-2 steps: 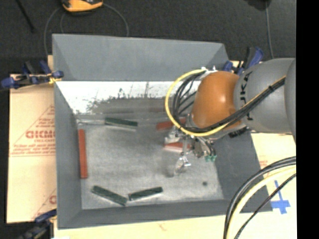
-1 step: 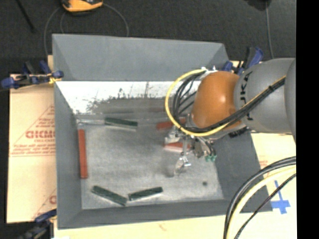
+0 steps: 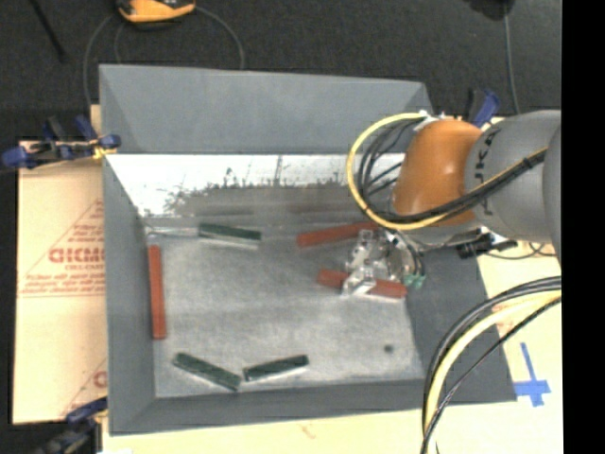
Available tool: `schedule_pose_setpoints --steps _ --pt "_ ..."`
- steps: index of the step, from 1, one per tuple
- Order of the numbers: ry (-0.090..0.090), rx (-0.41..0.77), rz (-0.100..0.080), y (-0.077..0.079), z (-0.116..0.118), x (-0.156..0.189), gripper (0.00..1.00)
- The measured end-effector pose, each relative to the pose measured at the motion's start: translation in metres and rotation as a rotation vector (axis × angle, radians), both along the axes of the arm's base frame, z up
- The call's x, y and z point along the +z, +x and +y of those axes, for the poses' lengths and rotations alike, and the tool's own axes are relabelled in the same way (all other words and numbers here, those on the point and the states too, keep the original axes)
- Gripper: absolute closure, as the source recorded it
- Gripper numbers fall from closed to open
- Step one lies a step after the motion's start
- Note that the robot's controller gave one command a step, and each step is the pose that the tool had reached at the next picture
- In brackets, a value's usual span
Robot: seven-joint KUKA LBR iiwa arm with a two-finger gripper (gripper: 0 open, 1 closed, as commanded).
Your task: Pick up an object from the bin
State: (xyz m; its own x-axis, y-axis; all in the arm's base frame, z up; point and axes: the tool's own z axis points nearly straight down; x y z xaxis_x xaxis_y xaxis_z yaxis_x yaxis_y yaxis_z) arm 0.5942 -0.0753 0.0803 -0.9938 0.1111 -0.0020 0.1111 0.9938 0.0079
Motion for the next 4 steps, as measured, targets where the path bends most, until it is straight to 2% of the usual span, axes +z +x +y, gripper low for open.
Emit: schedule_pose_setpoints --steps 1,2,3,4 --pt "0.000 0.000 0.000 0.000 0.000 0.000 1.00" --pt "-0.006 -0.029 0.004 0.011 -0.003 0.040 1.00" --pt "-0.007 -0.038 0.001 -0.006 0.028 0.117 1.00" --pt "-0.007 -0.038 0.001 -0.006 0.027 0.117 1.00"
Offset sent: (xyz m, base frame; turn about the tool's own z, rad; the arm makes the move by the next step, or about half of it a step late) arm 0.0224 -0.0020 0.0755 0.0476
